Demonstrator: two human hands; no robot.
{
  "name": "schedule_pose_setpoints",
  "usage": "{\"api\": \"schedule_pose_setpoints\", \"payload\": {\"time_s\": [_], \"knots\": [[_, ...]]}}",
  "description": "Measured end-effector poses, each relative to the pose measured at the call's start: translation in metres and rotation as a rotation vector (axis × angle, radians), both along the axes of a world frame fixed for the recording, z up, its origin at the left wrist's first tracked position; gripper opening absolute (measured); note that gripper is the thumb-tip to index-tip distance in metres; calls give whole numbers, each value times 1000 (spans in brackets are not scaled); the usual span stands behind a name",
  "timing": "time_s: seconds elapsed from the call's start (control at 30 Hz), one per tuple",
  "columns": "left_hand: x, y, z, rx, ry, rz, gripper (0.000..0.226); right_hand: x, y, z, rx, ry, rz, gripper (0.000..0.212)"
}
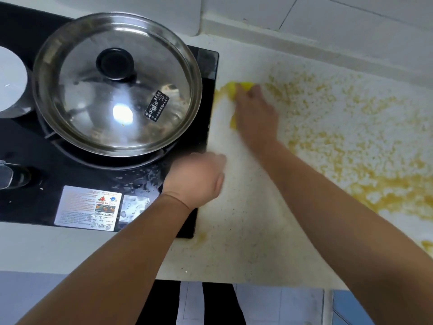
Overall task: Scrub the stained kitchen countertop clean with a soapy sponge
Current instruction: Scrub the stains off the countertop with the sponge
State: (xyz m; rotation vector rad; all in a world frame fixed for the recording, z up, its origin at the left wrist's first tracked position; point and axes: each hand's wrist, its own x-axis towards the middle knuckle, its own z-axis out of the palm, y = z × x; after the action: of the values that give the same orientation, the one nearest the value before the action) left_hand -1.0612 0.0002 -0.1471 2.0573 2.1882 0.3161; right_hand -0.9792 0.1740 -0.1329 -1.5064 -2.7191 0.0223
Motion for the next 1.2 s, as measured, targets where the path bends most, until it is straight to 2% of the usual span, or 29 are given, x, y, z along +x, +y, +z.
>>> {"api": "schedule_pose_setpoints", "payload": {"time_s": [0.07, 0.13, 0.17, 0.23, 0.3, 0.33, 0.37, 0.43, 0.53, 0.57, 0.67, 0.73, 0.8, 0.9, 0.97, 1.0, 1.1, 1.17, 1.2], "knots": [[1, 0, -2, 8, -22, 13, 23, 13, 22, 0, -7, 4, -171, 40], [1, 1, 0, 14, -32, 31, 23, 23, -11, -1, 15, 52, -253, 43], [2, 1, 2, 5, -44, 41, 22, 24, -37, -4, -13, 76, -213, 46], [2, 3, 6, 11, -64, 60, 19, 24, -76, -7, -101, 109, 4, 49], [2, 5, 7, 10, -74, 88, 21, 13, -59, -10, -95, 142, 194, 47], [2, 5, 6, 10, -65, 91, 24, 4, -35, -9, -76, 138, 209, 43], [2, 6, 4, 15, -49, 93, 26, -3, -8, -7, -60, 85, 172, 40], [2, 4, 3, 14, -37, 93, 26, 1, 39, -8, 29, 1, -53, 36], [5, 5, 7, 18, -35, 86, 21, 43, 37, -3, -10, 7, -277, 36], [5, 5, 8, 18, -32, 84, 19, 54, 19, -2, -31, 4, -257, 39], [3, 8, 9, 16, -13, 81, 19, 57, -28, -4, -112, 13, 1, 48], [2, 7, 8, 10, -7, 77, 22, 29, -5, -9, -69, 56, 214, 51], [2, 7, 5, 15, -13, 83, 24, -5, 36, -8, -79, 19, 252, 46], [2, 6, 2, 14, -36, 94, 24, -18, 96, -6, -17, -10, -67, 35], [3, 6, 1, 11, -54, 96, 23, 2, 93, -3, -52, 16, -262, 36], [3, 6, 1, 5, -59, 98, 23, 12, 76, 0, -73, 9, -281, 39], [2, 8, 1, -7, -53, 102, 25, 15, 6, 2, -176, 38, -29, 55], [0, 8, 1, -1, -39, 103, 29, -8, 15, -5, -60, 56, 176, 47], [1, 8, 0, -3, -31, 107, 30, -22, 33, -5, -59, 34, 212, 43]]}}
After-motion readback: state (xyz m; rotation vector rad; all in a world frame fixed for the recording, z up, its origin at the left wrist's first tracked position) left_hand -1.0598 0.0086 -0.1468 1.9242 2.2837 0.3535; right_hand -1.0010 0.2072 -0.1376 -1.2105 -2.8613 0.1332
